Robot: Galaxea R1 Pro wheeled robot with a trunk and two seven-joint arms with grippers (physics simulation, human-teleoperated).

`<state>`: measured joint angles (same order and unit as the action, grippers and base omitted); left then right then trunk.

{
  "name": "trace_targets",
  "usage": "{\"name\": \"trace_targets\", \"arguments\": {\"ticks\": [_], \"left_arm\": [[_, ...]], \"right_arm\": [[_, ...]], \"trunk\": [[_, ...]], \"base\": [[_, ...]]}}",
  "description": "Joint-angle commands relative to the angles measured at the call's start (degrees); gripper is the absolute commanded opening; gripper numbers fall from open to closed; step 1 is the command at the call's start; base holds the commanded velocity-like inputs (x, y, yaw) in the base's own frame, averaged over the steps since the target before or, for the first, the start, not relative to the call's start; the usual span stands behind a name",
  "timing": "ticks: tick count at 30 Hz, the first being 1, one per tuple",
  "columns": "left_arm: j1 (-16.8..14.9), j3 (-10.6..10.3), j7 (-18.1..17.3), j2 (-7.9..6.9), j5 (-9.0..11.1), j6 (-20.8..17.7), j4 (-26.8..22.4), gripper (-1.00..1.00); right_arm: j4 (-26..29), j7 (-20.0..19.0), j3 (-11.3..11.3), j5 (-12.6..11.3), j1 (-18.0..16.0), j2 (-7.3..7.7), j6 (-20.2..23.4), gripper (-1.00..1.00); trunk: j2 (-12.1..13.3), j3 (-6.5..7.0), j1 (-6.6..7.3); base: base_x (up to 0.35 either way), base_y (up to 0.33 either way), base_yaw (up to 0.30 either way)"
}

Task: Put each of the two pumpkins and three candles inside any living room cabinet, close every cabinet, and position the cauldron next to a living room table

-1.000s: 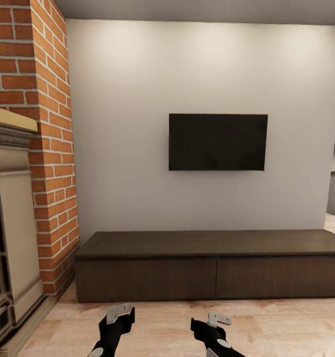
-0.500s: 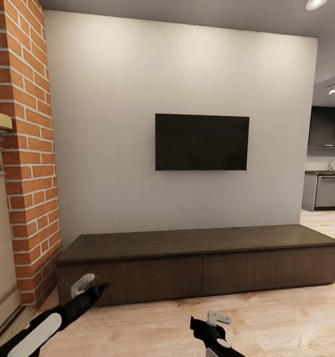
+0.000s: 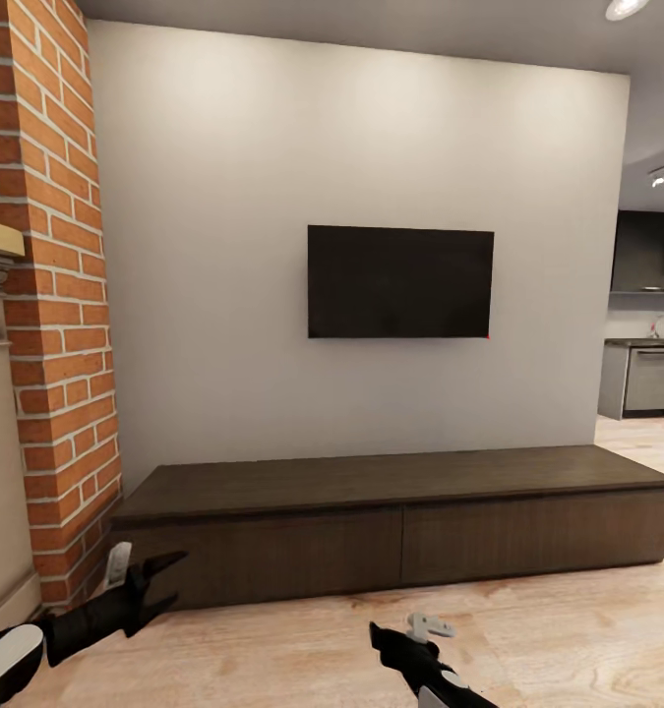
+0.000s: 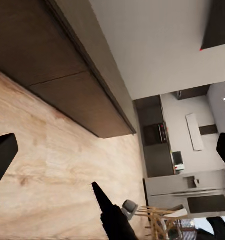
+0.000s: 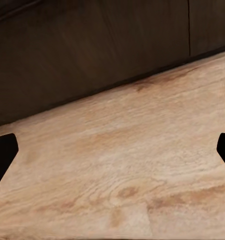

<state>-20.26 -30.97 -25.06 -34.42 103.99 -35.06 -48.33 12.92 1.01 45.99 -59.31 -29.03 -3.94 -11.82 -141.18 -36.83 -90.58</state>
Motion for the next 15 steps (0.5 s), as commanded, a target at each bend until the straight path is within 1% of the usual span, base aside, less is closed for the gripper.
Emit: {"name": "trace_targets", "arguments": {"ticks": [1, 2, 4, 5, 6, 8, 10, 11, 13, 15], "left_arm": [[-0.19, -0.21, -0.6, 0.0, 0.45, -1.57, 0.28, 1.0], [-0.26, -0.15, -0.87, 0.08, 0.49, -2.91, 0.41, 1.0], [-0.38, -0.11, -1.17, 0.23, 0.55, -4.77, -0.38, 1.0], [-0.42, -0.12, -1.22, 0.29, 0.57, -5.31, -1.44, 1.0], [-0.44, -0.14, -1.25, 0.33, 0.58, -5.66, -2.55, 1.0], [-0.46, -0.21, -1.19, 0.54, 0.62, -6.53, -4.56, 1.0], [-0.47, -0.27, -0.98, 0.81, 0.56, -9.16, -6.1, 1.0], [-0.49, -0.29, -0.88, 1.2, 0.48, -10.88, -6.56, 1.0], [-0.56, -0.3, -0.39, 2.42, 0.1, -13.56, -7.05, 1.0], [-0.9, -0.31, 0.62, 3.62, -1.07, -14.85, -7.35, 1.0]], "right_arm": [[0.05, -3.31, -0.29, -2.35, -0.09, 1.1, 0.89, 1.0], [0.09, -6.54, -1.13, -4.44, -0.13, 2.34, 2.72, 1.0], [0.19, -12.54, -2.17, -8.3, -0.21, 4.91, 8.02, 1.0], [0.19, -15.4, -2.44, -9.75, -0.31, 5.86, 10.87, 1.0], [0.18, -17.91, -2.61, -10.71, -0.56, 6.49, 13.5, 1.0], [0.22, -21.8, -2.79, -11.75, -1.3, 7.16, 17.37, 1.0], [0.23, -24.42, -2.87, -12.17, -1.88, 7.44, 19.38, 1.0], [0.26, -25.46, -2.89, -12.29, -2.06, 7.51, 19.89, 1.0], [0.75, -27.87, -2.94, -12.4, -2.28, 7.69, 20.5, 1.0], [2.67, -31.64, -3.06, -12.47, -2.37, 8.05, 21.1, 1.0]], "trunk": [[-0.04, -0.07, 0.01], [-0.04, -0.07, 0.01], [-0.04, -0.07, 0.01], [-0.04, -0.07, 0.01], [-0.04, -0.07, 0.01], [-0.04, -0.07, 0.01], [-0.04, -0.07, 0.01], [-0.04, -0.07, 0.01], [-0.04, -0.07, 0.01], [-0.04, -0.07, 0.01]], "base": [[0.0, 0.0, 0.0], [0.0, 0.0, 0.0], [0.0, 0.0, 0.0], [0.0, 0.0, 0.0], [0.0, 0.0, 0.0], [0.0, 0.0, 0.0], [0.0, 0.0, 0.0], [0.0, 0.0, 0.0], [0.0, 0.0, 0.0], [0.0, 0.0, 0.0]]}}
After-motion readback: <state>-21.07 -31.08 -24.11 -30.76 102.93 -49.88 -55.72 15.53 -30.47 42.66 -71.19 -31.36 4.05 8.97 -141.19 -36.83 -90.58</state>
